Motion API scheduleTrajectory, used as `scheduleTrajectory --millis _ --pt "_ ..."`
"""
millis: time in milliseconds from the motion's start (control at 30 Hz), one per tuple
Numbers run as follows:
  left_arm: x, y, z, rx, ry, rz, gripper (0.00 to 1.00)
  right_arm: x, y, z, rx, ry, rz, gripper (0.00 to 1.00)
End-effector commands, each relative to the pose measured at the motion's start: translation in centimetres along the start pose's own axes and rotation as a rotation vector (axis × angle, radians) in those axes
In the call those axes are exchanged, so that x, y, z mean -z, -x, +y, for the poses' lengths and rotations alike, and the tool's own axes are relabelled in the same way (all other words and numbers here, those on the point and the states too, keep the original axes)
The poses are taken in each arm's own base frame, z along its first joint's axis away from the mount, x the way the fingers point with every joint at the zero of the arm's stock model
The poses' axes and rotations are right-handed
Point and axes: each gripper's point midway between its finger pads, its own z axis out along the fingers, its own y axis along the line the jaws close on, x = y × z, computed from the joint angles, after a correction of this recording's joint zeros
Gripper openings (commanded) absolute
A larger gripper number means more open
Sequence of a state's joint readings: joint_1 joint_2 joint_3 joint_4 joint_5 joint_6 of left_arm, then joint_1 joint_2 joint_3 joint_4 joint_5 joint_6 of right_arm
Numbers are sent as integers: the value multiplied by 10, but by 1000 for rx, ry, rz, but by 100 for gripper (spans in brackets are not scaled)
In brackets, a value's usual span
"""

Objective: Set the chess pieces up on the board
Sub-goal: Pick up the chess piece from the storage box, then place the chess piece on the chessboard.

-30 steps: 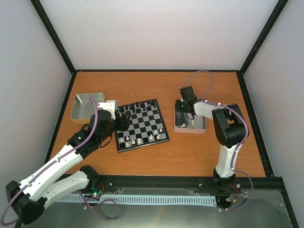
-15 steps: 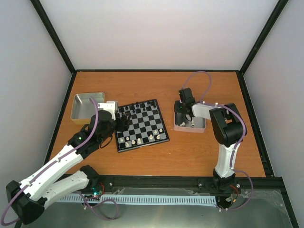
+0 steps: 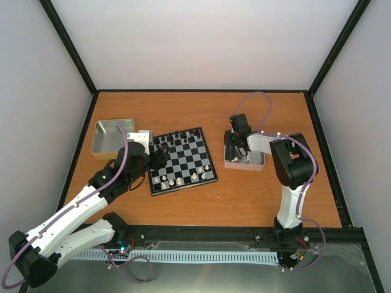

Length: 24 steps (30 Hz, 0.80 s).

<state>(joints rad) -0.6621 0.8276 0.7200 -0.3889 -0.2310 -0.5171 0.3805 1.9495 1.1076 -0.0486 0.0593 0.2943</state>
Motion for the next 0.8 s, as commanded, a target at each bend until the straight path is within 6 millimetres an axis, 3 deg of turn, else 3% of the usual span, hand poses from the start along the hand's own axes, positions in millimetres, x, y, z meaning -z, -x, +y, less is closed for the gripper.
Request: scheduleTrajectory --millis 0,200,333,533,633,767 --pt "-1 4 -8 15 -41 -14 74 11 -14 -4 12 -16 30 15" --pt "-7 0 -31 10 -153 37 74 47 -3 -2 -3 74 -21 15" --pt "-10 -5 -56 20 -277 96 75 83 2 11 -13 206 -74 15" --pt "-7 9 -85 64 -421 81 78 150 10 53 -1 494 -169 16" --pt "-9 17 -87 151 -452 98 79 187 7 78 62 682 -219 16" --pt "-12 25 -99 223 -523 135 80 219 7 99 111 845 -256 17"
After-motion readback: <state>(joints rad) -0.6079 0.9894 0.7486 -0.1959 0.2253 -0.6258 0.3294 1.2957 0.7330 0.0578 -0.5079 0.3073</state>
